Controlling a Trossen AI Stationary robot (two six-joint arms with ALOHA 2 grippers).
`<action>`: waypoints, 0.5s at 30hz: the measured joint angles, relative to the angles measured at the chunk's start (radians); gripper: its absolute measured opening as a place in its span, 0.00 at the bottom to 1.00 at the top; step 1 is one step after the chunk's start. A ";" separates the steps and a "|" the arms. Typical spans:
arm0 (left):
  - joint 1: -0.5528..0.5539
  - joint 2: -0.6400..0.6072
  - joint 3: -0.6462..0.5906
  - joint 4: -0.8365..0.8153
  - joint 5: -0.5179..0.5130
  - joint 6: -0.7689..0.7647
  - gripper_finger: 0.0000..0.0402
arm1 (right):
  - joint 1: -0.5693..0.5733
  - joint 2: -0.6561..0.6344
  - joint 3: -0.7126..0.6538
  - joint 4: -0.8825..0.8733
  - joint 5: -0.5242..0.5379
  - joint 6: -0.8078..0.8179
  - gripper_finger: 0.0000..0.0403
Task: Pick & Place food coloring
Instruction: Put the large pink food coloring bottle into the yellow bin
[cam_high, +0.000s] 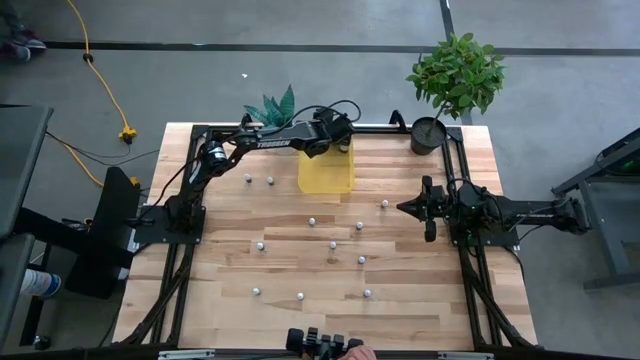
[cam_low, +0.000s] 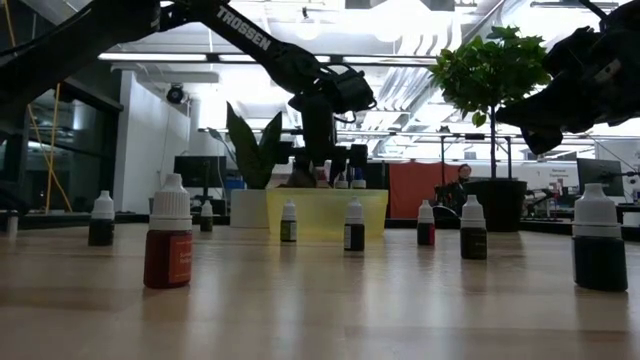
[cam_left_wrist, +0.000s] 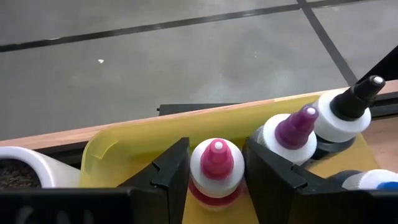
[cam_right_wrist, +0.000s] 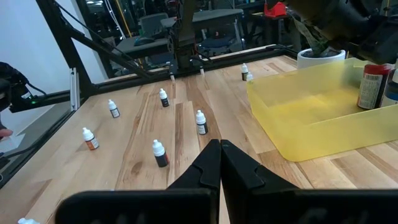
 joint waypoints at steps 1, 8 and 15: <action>0.000 0.000 0.000 0.000 0.000 0.000 0.34 | 0.000 0.000 0.000 0.000 0.000 0.000 0.00; 0.000 0.000 0.000 0.000 0.003 0.033 0.34 | 0.000 0.000 0.000 0.000 0.000 0.000 0.00; 0.000 0.000 0.000 -0.001 0.031 0.053 0.40 | 0.000 0.000 0.000 0.000 0.000 0.000 0.00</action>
